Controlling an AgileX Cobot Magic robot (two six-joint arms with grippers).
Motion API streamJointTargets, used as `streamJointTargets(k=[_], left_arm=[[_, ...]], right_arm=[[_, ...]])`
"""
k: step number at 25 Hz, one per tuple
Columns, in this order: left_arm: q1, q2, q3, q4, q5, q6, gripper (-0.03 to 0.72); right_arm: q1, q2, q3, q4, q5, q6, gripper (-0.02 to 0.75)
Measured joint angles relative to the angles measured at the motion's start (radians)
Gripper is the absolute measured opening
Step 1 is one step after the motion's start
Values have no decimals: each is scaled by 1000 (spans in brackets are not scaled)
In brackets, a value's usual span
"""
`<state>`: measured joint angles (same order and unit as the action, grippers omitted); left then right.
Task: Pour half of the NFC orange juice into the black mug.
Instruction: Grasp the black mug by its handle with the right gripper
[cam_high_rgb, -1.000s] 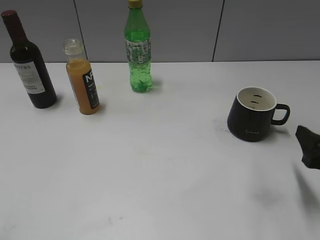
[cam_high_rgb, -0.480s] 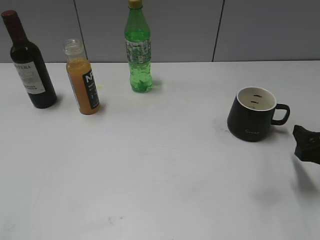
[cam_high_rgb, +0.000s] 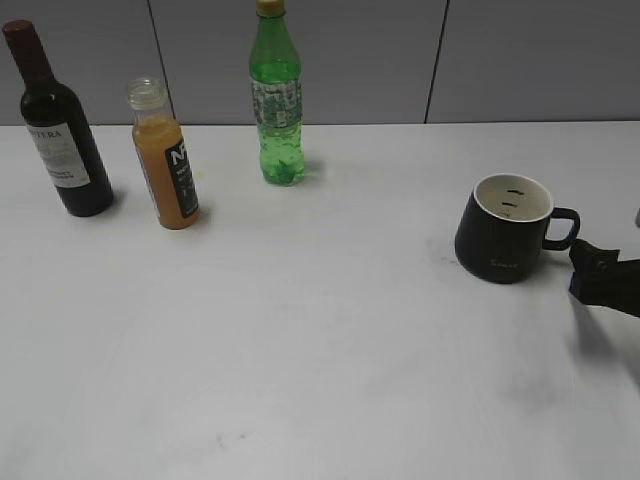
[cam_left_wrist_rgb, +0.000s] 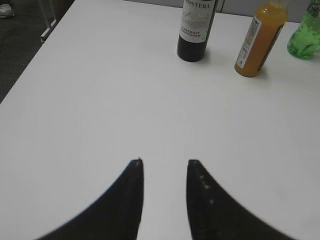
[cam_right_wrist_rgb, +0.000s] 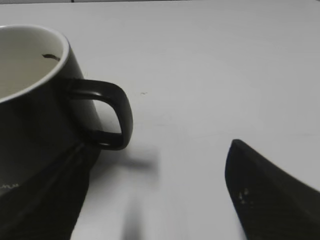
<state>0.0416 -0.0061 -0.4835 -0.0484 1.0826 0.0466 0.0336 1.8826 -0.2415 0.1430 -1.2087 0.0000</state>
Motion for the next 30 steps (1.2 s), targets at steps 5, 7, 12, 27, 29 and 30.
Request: streamJointTargets(k=[5,7,12,27,29,30], left_arm=[[0,0,0,0,0,0,238],[0,0,0,0,0,0,238],[0,0,0,0,0,0,238],[0,0,0,0,0,0,238],[0,0,0,0,0,0,238],[0,0,0,0,0,0,238]], right_arm=[[0,38,-31,0,-1,-18,638],[0,48,-43,0,-1,-22,636],[0,78,-75,0,-2,-24,625],[0,116,-153,-2,-4,-45,605],[0,131,-156,-3,-4,-45,605],[0,138,-161,-3,-4,-45,605]])
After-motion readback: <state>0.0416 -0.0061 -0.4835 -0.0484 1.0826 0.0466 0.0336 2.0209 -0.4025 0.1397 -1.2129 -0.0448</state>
